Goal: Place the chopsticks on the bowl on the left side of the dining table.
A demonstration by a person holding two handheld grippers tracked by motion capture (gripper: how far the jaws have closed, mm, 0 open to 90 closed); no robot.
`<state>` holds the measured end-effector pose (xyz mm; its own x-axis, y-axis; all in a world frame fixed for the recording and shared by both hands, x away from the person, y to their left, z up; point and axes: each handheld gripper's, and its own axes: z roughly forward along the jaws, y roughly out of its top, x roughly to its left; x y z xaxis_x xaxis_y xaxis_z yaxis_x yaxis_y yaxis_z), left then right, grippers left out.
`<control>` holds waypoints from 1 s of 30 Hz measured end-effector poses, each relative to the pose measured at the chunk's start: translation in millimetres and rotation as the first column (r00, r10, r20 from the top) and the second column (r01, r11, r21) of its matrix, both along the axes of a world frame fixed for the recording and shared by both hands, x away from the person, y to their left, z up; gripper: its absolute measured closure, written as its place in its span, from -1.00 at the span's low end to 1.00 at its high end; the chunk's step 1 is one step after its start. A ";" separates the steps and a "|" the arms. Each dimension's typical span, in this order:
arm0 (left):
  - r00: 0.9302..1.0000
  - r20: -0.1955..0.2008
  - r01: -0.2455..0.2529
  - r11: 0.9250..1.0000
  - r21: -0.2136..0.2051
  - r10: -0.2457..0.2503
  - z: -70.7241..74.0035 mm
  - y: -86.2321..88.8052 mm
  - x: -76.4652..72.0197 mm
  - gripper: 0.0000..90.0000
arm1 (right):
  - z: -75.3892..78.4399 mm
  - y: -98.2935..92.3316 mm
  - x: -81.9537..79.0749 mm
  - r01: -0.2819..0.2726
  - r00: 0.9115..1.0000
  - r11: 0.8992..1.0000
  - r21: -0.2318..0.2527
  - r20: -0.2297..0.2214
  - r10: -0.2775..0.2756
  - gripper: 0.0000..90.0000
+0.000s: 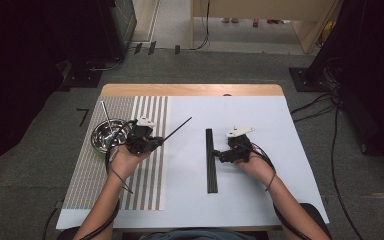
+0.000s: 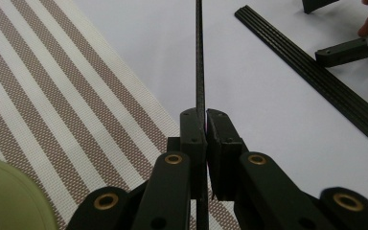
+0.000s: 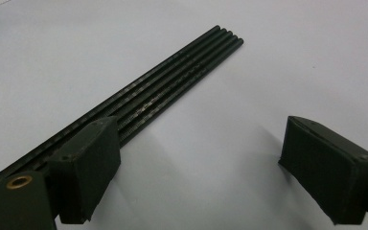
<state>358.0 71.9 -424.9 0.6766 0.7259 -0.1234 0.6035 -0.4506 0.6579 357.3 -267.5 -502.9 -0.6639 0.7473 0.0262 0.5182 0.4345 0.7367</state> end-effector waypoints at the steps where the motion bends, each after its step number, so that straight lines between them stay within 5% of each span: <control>1: 1.000 -0.003 0.000 1.000 -0.001 0.000 0.3 0.9 0.2 0.94 | 0.0 0.0 0.0 0.000 1.000 1.000 0.000 0.000 0.000 -0.70; 30: 0.998 0.005 -0.055 0.998 0.014 0.055 10.0 33.3 2.8 0.94 | -0.1 0.1 0.0 0.000 1.000 1.000 0.001 0.001 0.000 -0.70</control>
<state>360.8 105.1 -414.9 0.6362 0.7637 -0.1098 0.6247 -0.4263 0.6542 357.3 -267.4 -503.0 -0.6636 0.7476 0.0263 0.5177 0.4336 0.7375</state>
